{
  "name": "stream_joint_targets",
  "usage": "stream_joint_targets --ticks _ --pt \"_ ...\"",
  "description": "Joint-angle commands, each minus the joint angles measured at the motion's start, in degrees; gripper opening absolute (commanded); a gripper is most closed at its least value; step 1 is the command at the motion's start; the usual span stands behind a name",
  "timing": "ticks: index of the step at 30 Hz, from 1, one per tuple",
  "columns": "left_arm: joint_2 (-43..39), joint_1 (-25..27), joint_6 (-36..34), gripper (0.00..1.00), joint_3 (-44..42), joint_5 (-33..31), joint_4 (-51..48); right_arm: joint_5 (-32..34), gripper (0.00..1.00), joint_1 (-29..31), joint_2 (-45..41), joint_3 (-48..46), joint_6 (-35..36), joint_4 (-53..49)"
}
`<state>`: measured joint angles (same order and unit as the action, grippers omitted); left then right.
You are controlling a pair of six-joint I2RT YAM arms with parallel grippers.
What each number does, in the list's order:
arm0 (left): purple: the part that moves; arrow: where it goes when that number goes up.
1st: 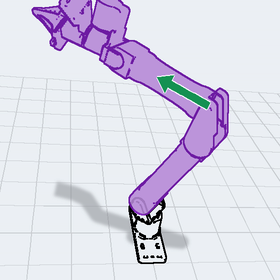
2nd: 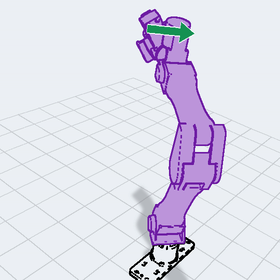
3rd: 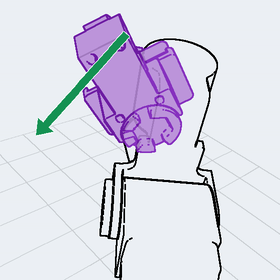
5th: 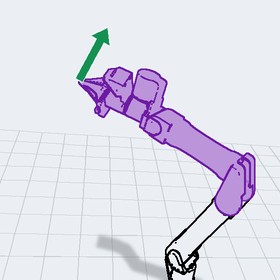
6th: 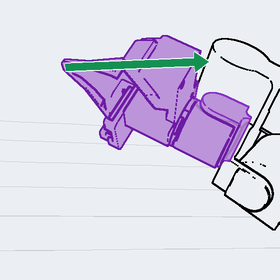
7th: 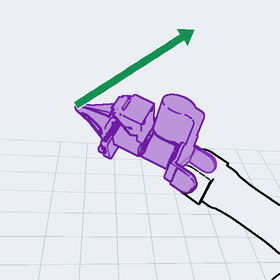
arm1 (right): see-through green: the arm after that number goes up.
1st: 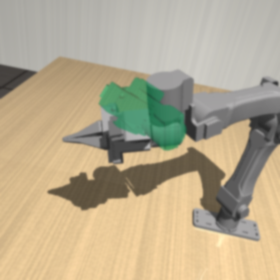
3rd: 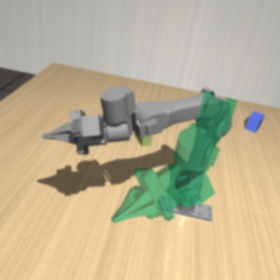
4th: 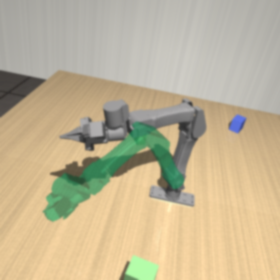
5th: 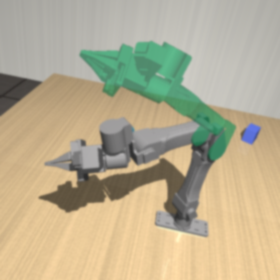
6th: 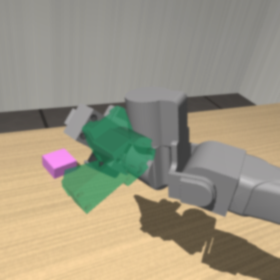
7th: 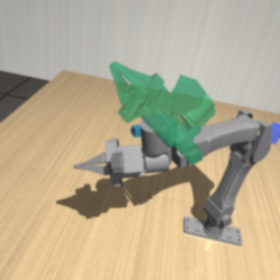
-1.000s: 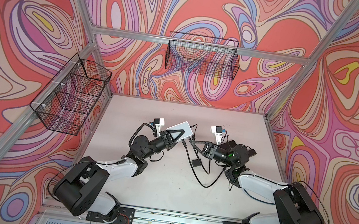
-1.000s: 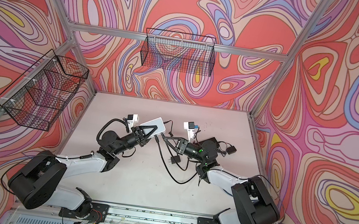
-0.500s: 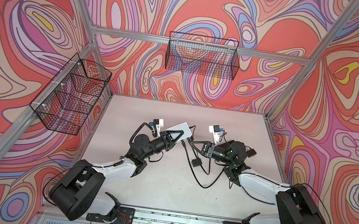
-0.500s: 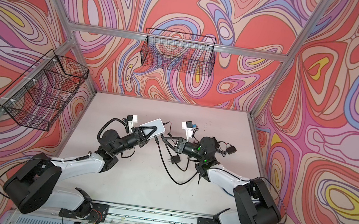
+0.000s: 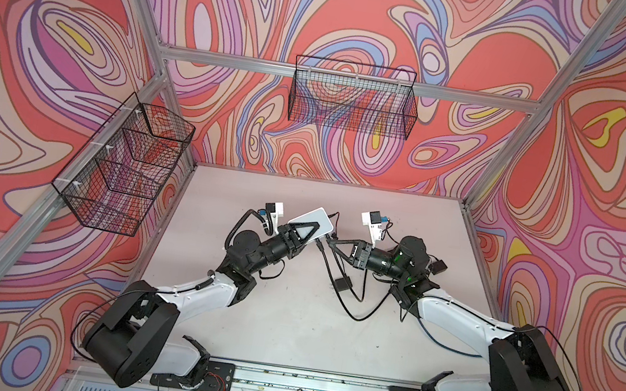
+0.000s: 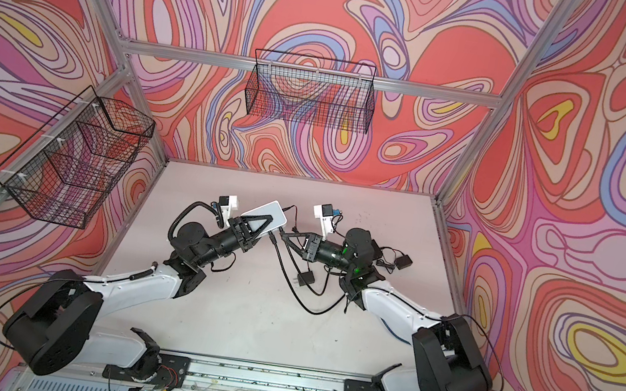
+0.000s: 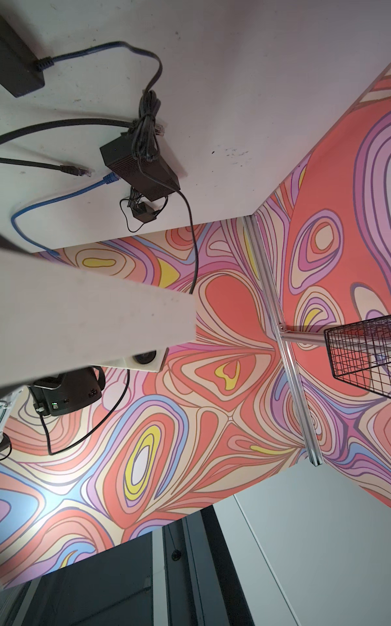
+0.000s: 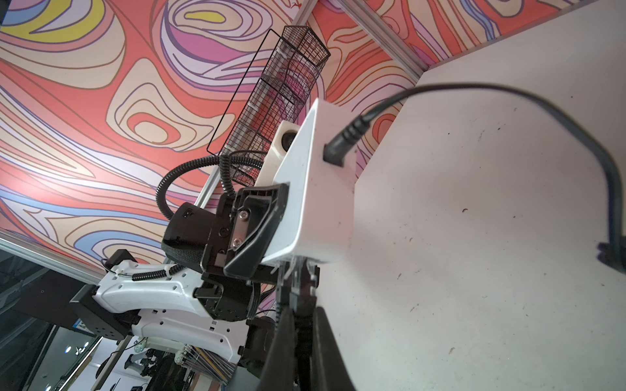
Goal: Insert the plug into the switch port
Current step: 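Push the plug into the router port with the right gripper while the left holds it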
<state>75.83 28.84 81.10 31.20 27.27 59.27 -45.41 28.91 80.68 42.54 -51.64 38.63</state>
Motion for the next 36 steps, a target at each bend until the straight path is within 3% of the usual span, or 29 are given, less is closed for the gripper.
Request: stream_joint_targets --ticks 1,9,17,36 --pt "-1.83 5.17 -2.36 0.00 -1.14 23.23 -9.72 7.29 0.00 0.36 0.39 6.85 4.67 4.11" --pt "-4.73 5.26 -6.70 0.00 -0.45 26.36 -18.98 3.78 0.00 0.37 1.57 12.21 8.97 -2.92" --pt "-4.62 5.17 -6.90 0.00 -1.14 28.06 -18.21 0.28 0.00 0.39 2.56 12.86 10.93 -5.28" --pt "-4.13 5.09 -11.21 0.00 -5.08 31.42 -23.61 -0.18 0.00 -3.07 0.53 12.37 11.75 -5.69"
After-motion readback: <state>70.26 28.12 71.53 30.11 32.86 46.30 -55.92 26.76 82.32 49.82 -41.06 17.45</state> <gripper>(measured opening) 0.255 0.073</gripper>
